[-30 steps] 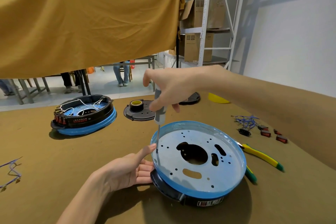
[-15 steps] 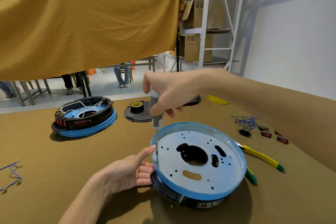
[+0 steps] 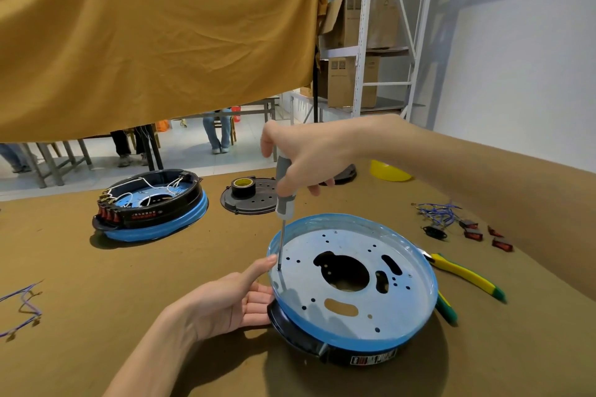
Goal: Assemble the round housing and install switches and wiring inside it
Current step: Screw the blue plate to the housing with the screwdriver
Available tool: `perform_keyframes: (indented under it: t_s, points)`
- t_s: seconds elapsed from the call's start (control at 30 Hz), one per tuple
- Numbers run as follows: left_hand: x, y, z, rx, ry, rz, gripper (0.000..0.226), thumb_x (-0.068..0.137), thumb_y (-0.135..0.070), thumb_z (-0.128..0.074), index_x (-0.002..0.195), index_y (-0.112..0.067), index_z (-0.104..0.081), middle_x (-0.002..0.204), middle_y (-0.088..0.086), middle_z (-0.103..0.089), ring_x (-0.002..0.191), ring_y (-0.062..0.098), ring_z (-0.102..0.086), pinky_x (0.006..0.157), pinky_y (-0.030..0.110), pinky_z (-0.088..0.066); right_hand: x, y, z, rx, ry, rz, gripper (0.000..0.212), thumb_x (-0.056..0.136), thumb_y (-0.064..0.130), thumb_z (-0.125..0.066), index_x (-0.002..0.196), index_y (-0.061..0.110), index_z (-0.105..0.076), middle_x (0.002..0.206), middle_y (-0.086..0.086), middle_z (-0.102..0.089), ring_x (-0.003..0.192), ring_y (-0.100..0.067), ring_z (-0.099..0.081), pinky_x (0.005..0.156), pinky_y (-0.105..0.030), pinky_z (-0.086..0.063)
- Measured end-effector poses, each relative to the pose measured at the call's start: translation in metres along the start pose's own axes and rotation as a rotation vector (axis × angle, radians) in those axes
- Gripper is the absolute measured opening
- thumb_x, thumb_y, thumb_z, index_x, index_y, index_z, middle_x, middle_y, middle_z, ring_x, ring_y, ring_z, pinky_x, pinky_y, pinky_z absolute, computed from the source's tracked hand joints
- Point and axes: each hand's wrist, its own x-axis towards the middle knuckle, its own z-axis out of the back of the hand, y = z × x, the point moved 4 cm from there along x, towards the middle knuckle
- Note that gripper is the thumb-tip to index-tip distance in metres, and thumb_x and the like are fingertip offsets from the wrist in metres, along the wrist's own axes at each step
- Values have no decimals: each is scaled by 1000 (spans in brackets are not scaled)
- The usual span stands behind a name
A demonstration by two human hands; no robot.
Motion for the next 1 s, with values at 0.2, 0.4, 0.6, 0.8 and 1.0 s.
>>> perform_keyframes:
  t_s: [0.2,0.4,0.6,0.8,1.0]
  points:
    - [0,1,1,1,-11,2,90,63,-61,-78,122,5,-60,109,24,-75,90,27,-76,74,32,-64,4,2,-2,-5,-38,20,42,99,37,-65,123,17,-37,77,-6,-70,46,-11,-62,44,-22,-50]
    - [0,1,0,2,2,-8,89,65,-61,-77,123,5,-60,113,24,-74,94,28,-75,80,33,-64,7,4,-3,-30,-86,16,43,99,45,-62,120,14,-41,80,-8,-73,44,-13,-62,43,-23,-50]
    - [1,0,0,6,-6,-5,91,63,-61,-77,123,5,-59,110,25,-75,90,27,-75,74,32,-64,6,2,-2,-79,-124,26,38,100,42,-62,118,13,-44,78,-7,-72,46,-15,-67,41,-23,-49]
    - [-1,0,-1,-11,2,-2,87,66,-59,-76,123,6,-59,109,24,-75,90,28,-76,72,31,-64,4,-4,1,112,22,-31,48,94,21,-73,126,16,-38,86,-9,-71,55,-15,-70,49,-26,-56]
    - [-3,-1,-2,-19,-3,5,83,70,-57,-75,121,6,-60,101,23,-76,84,27,-76,68,30,-63,3,-4,-2,52,-11,-30,45,97,29,-70,127,16,-38,90,-7,-70,57,-17,-70,49,-26,-56]
